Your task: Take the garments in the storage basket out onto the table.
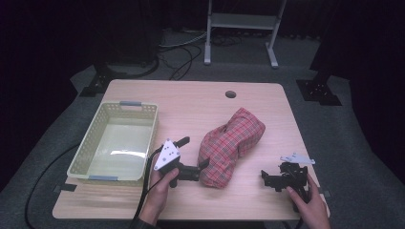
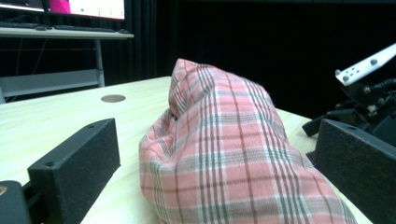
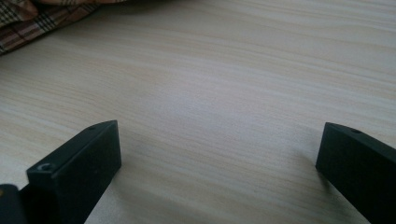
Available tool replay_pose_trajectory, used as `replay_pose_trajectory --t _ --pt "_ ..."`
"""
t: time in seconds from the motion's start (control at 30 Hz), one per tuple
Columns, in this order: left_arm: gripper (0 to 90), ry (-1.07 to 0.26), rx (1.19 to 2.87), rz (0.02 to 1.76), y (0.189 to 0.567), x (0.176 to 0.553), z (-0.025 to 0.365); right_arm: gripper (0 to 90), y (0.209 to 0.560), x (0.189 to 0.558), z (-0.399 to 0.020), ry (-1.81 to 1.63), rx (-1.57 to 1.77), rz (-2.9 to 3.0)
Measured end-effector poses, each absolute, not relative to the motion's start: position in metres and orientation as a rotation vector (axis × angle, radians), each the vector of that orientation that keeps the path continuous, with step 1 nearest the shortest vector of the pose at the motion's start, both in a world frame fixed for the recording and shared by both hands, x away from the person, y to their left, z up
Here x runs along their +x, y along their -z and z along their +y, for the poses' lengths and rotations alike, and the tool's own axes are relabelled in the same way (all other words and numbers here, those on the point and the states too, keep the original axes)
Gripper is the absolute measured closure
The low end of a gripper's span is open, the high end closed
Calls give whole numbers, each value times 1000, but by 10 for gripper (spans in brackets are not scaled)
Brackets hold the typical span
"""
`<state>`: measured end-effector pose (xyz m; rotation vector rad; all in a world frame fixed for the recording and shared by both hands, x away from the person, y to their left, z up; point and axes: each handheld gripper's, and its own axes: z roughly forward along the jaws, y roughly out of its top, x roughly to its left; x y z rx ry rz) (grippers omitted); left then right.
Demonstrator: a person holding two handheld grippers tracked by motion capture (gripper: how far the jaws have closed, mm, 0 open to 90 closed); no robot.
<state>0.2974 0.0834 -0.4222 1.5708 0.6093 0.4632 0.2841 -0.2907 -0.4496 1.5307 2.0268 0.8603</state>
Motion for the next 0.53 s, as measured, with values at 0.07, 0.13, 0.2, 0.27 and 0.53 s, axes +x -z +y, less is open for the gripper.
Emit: replay_pose_trajectory --t 0.07,0.13,0.2,0.27,0.53 --pt "4 -459 1574 616 426 297 84 0 450 284 -291 -860 1531 2027" --pt "4 -458 1572 619 428 297 85 0 450 284 -291 -860 1531 2027" --pt "4 -456 1571 622 429 296 86 0 450 284 -291 -860 1531 2027" --pt "4 -452 1570 626 430 296 86 0 450 284 -291 -860 1531 2027" --pt "4 -442 1581 612 434 294 85 0 450 284 -291 -860 1531 2027"
